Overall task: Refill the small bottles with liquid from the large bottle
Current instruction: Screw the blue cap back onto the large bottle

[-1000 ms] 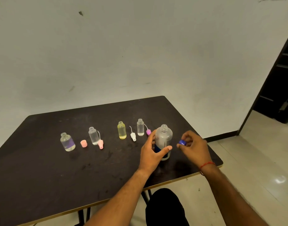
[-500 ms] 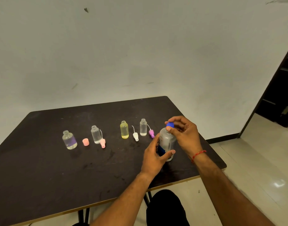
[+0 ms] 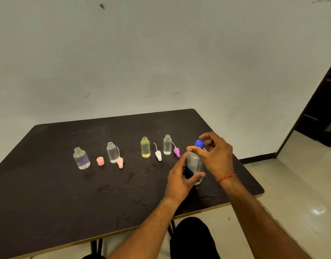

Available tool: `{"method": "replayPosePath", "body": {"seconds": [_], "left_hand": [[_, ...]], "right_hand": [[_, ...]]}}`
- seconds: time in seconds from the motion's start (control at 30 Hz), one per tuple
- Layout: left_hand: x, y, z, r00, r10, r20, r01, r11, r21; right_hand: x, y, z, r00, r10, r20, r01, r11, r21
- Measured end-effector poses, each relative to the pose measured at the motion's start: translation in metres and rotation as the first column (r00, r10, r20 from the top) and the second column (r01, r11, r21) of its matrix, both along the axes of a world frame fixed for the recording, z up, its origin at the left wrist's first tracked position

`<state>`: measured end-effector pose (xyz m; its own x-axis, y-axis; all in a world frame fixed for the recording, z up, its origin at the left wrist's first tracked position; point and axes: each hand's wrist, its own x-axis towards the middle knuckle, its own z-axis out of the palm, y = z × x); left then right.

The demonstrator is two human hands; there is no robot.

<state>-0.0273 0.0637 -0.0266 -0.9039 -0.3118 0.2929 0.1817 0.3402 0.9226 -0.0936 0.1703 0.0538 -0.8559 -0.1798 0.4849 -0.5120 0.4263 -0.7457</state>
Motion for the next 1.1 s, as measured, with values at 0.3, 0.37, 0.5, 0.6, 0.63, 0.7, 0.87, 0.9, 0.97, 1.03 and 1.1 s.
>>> {"method": "replayPosePath", "body": {"seconds": [0.3, 0.37, 0.5, 0.6, 0.63, 0.7, 0.87, 0.9, 0.97, 1.03, 1.1], "left_hand": [[0.002, 0.001, 0.001, 1.0, -0.008, -0.01, 0.008, 1.0, 0.017], [0.002, 0.001, 0.001, 1.0, 0.001, -0.002, -0.001, 1.0, 0.022], [0.002, 0.001, 0.002, 1.0, 0.006, -0.003, -0.006, 1.0, 0.01], [0.002, 0.001, 0.003, 1.0, -0.016, -0.01, 0.016, 0.999, 0.04], [0.002, 0.0, 0.002, 1.0, -0.017, -0.01, 0.017, 0.999, 0.042], [0.002, 0.0, 0.002, 1.0, -0.015, -0.01, 0.015, 0.999, 0.036], [0.002, 0.0, 0.002, 1.0, 0.002, -0.011, -0.002, 0.999, 0.041], [0.002, 0.0, 0.002, 1.0, 0.003, -0.005, -0.003, 0.999, 0.04], [0.001, 0.0, 0.002, 1.0, 0.006, 0.003, -0.006, 1.0, 0.024], [0.002, 0.0, 0.003, 1.0, -0.001, 0.009, 0.001, 1.0, 0.018], [0.002, 0.0, 0.003, 1.0, -0.004, 0.008, 0.004, 1.0, 0.023]], "right_hand": [[0.006, 0.009, -0.001, 0.99, 0.141, -0.025, -0.143, 0.987, -0.072], [0.006, 0.005, 0.001, 0.994, 0.101, -0.027, -0.103, 0.991, -0.088], [0.005, -0.001, 0.001, 0.999, 0.03, 0.042, -0.027, 0.998, -0.064], [0.005, 0.004, -0.002, 0.995, 0.086, 0.056, -0.081, 0.993, -0.088], [0.005, 0.006, -0.004, 0.991, 0.121, 0.049, -0.116, 0.988, -0.1], [0.005, 0.009, -0.007, 0.986, 0.165, 0.031, -0.162, 0.983, -0.091], [0.006, 0.002, -0.002, 0.999, 0.052, 0.012, -0.051, 0.993, -0.11], [0.006, 0.0, 0.0, 0.999, 0.031, 0.023, -0.028, 0.994, -0.109], [0.006, -0.002, 0.0, 0.999, 0.005, 0.038, -0.002, 0.996, -0.088], [0.008, -0.001, -0.001, 0.998, 0.034, 0.048, -0.03, 0.997, -0.076], [0.008, 0.002, -0.005, 0.993, 0.1, 0.058, -0.092, 0.988, -0.122]]}}
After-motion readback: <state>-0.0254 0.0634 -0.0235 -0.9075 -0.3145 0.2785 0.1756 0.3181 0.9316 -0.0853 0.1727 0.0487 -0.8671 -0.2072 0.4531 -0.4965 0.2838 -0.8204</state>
